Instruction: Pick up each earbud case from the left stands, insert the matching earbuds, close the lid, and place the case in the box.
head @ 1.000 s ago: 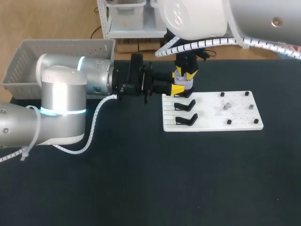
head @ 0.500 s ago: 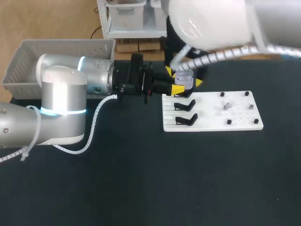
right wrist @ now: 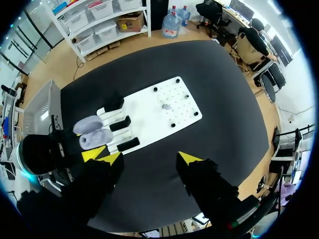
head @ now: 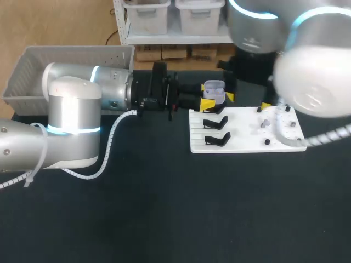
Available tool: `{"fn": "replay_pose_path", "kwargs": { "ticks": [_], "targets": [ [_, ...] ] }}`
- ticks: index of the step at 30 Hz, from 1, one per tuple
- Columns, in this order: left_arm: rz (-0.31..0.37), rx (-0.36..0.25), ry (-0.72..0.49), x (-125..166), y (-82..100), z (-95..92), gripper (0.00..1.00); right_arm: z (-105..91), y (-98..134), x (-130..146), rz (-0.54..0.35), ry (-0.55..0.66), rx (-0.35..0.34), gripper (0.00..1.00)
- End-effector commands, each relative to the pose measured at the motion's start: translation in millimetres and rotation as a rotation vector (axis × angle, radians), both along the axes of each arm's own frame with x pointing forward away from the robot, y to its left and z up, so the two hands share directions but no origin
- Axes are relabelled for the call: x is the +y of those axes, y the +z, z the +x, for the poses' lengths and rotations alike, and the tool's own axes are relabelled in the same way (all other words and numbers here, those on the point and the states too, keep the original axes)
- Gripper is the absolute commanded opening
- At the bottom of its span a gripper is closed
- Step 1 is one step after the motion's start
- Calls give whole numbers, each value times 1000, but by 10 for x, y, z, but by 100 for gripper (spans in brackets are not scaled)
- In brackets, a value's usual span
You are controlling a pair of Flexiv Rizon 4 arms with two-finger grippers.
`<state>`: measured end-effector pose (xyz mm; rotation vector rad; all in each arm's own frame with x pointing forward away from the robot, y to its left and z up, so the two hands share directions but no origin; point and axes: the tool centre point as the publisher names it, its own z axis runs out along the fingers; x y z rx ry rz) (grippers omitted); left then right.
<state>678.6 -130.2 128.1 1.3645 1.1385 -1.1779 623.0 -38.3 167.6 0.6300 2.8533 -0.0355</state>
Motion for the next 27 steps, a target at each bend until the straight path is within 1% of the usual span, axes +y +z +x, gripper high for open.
{"fn": "replay_pose_path", "kwargs": {
  "ticks": [1, 3, 5, 7, 9, 11, 13, 14, 15, 16, 17, 18, 20, 21, 22, 23, 25, 27],
  "targets": [
    [-1, -3, 6, 1, 0, -19, 0, -50, -90, -255, 195, 51, -97, 73],
    [-1, -3, 6, 1, 0, -19, 0, -9, -153, -311, 188, 60, -92, 63],
    [-1, -3, 6, 1, 0, -19, 0, 35, -222, -348, 159, 73, -92, 58],
    [-1, -3, 6, 1, 0, -19, 0, 91, -300, -390, 151, 85, -93, 51],
    [-1, -3, 6, 1, 0, -19, 0, 150, -401, -444, 113, 96, -93, 49],
    [-1, -3, 6, 1, 0, -19, 0, 203, -499, -498, 97, 103, -88, 49],
    [-1, -3, 6, 1, 0, -19, 0, 254, -598, -546, 74, 108, -78, 52],
    [-1, -3, 6, 1, 0, -19, 0, 281, -644, -568, 75, 109, -73, 56],
    [-1, -3, 6, 1, 0, -19, 0, 307, -691, -589, 68, 111, -67, 65],
    [-1, -3, 6, 1, 0, -19, 0, 329, -737, -605, 62, 113, -66, 71],
    [-1, -3, 6, 1, 0, -19, 0, 349, -781, -620, 61, 114, -64, 70],
    [-1, -3, 6, 1, 0, -19, 0, 366, -824, -632, 59, 116, -57, 67],
    [-1, -3, 6, 1, 0, -19, 0, 397, -924, -657, 27, 126, -43, 64],
    [-1, -3, 6, 1, 0, -19, 0, 415, -976, -669, 26, 131, -27, 59],
    [-1, -3, 6, 1, 0, -19, 0, 427, -1015, -676, 17, 136, -25, 57],
    [-1, -3, 6, 1, 0, -19, 0, 440, -1051, -686, 17, 138, -22, 58],
    [-1, -3, 6, 1, 0, -19, 0, 466, -1108, -698, 17, 142, -16, 53],
    [-1, -3, 6, 1, 0, -19, 0, 495, -1165, -712, 17, 146, -13, 50]
  ]
}}
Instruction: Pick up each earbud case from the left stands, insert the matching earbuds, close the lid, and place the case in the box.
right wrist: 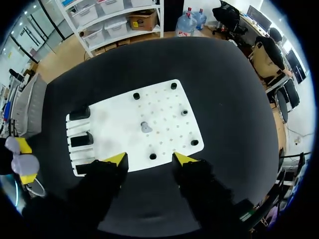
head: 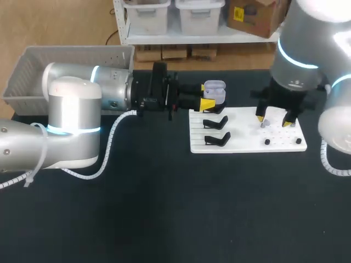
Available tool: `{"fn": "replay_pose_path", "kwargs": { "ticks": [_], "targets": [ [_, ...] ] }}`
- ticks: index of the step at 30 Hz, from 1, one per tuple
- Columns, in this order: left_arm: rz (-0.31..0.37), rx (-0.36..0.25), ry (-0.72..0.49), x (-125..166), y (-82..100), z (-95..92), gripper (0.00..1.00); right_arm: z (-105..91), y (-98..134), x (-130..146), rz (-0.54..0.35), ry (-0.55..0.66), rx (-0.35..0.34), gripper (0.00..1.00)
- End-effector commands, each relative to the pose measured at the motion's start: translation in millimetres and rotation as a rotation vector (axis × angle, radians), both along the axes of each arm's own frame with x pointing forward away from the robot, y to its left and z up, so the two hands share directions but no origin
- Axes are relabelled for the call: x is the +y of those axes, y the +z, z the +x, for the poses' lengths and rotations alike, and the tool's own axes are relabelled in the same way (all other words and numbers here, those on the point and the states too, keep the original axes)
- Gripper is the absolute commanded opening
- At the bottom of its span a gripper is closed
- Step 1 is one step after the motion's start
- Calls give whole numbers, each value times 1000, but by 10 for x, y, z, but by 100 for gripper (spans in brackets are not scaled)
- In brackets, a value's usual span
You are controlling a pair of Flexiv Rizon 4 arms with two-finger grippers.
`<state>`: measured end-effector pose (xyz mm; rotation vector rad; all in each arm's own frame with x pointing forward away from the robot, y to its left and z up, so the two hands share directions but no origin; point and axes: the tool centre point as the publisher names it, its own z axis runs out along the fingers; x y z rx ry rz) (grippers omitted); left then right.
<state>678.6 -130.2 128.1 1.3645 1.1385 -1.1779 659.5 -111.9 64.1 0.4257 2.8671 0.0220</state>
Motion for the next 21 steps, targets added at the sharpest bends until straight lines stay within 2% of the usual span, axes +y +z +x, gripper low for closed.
{"fn": "replay_pose_path", "kwargs": {
  "ticks": [1, 13, 17, 21],
  "targets": [
    [-1, -3, 6, 1, 0, -19, 0, 143, -159, 18, -4, 7, 20, 49],
    [-1, -3, 6, 1, 0, -19, 0, 259, -345, -19, 48, -11, 31, 46],
    [-1, -3, 6, 1, 0, -19, 0, 300, -393, -10, 50, -13, 36, 41],
    [-1, -3, 6, 1, 0, -19, 0, 327, -425, -17, 56, -15, 37, 40]
  ]
}}
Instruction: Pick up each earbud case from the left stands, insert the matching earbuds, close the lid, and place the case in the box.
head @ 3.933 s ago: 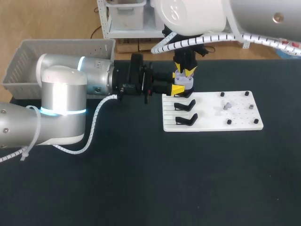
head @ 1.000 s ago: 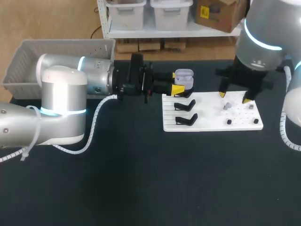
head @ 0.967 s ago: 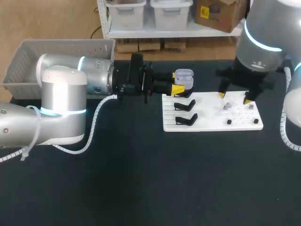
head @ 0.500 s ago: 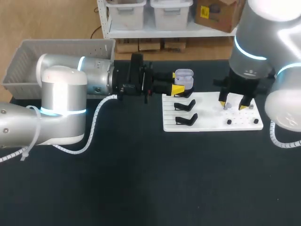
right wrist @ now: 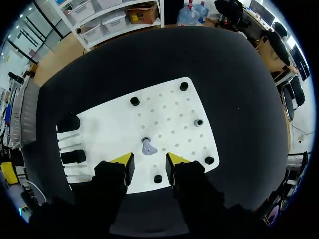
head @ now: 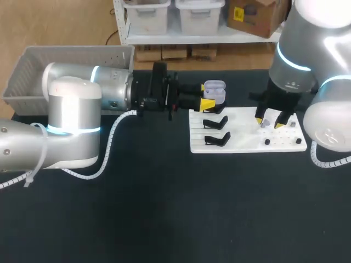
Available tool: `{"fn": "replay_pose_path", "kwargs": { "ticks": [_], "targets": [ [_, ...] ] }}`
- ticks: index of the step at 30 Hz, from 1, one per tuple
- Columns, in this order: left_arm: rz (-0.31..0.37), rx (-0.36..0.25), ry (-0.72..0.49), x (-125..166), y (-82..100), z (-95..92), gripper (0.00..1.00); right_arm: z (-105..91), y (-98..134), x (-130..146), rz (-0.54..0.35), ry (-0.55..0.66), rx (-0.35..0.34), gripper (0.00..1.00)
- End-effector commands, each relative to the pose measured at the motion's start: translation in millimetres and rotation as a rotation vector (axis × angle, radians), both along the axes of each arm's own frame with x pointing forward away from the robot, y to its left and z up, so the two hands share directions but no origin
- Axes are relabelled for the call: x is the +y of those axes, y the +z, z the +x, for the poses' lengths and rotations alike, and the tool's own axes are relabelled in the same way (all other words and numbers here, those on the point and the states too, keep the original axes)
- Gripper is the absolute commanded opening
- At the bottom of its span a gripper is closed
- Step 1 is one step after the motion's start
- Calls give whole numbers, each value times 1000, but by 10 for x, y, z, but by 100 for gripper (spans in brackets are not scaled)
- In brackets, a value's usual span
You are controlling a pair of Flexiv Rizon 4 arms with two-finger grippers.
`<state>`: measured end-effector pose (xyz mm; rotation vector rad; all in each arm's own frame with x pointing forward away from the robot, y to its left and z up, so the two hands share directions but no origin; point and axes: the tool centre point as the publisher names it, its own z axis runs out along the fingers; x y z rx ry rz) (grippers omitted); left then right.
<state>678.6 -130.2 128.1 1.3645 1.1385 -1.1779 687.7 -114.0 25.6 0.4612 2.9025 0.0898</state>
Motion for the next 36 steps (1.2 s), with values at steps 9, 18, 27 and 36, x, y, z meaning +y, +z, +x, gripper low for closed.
{"fn": "replay_pose_path", "kwargs": {
  "ticks": [9, 18, 27, 36],
  "targets": [
    [-1, -3, 6, 1, 0, -19, 0, 107, -78, -25, 25, -14, 5, 34],
    [-1, -3, 6, 1, 0, -19, 0, 141, -113, -28, 40, -19, 8, 25],
    [-1, -3, 6, 1, 0, -19, 0, 161, -147, -31, 49, -22, 18, 25],
    [-1, -3, 6, 1, 0, -19, 0, 171, -160, -21, 51, -22, 26, 10]
  ]
}}
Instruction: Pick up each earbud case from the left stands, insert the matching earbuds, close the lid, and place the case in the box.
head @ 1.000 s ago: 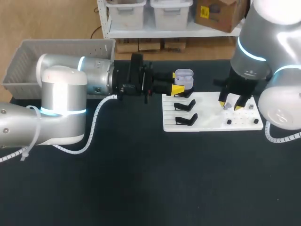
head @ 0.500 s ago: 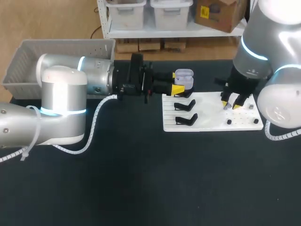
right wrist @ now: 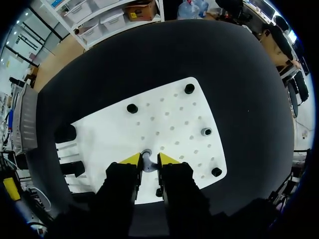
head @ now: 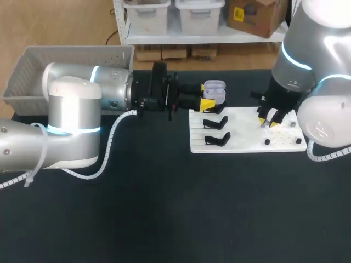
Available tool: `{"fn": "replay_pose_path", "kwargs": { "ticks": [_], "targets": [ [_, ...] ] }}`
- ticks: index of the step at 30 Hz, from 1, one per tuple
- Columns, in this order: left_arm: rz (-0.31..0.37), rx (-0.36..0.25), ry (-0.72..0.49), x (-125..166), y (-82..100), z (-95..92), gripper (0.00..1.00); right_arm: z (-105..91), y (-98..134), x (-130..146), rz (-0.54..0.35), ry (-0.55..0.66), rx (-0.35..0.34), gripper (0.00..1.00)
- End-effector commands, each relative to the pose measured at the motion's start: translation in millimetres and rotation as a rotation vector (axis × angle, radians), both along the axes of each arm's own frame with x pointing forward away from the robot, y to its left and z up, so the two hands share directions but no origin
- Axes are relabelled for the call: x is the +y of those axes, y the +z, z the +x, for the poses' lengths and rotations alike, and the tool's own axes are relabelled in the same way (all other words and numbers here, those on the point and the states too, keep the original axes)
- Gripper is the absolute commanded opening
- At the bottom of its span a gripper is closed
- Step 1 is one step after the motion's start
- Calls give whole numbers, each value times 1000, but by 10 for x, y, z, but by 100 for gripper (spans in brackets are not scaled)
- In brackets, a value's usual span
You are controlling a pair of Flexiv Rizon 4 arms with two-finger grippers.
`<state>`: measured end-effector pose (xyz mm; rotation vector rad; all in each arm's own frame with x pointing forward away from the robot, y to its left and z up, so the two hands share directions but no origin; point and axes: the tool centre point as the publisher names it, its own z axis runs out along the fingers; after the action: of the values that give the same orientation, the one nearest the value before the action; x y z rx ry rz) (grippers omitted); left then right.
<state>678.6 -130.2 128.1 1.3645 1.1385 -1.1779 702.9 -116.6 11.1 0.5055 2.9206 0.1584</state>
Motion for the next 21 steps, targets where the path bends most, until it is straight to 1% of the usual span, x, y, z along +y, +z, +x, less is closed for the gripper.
{"fn": "replay_pose_path", "kwargs": {
  "ticks": [1, 2, 3, 10, 16, 21],
  "targets": [
    [-1, -3, 6, 1, 0, -19, 0, 18, -17, 6, -1, 0, 6, 10],
    [-1, -3, 6, 1, 0, -19, 0, 19, -17, 7, -1, -1, 7, 2],
    [-1, -3, 6, 1, 0, -19, 0, 19, -18, 7, -1, -1, 7, 0],
    [-1, -3, 6, 1, 0, -19, 0, -20, 37, 17, -1, -5, 6, 0],
    [-1, -3, 6, 1, 0, -19, 0, -106, 247, 23, 0, -10, -8, 0],
    [-1, -3, 6, 1, 0, -19, 0, -185, 474, -6, 16, -24, -24, 0]
  ]
}}
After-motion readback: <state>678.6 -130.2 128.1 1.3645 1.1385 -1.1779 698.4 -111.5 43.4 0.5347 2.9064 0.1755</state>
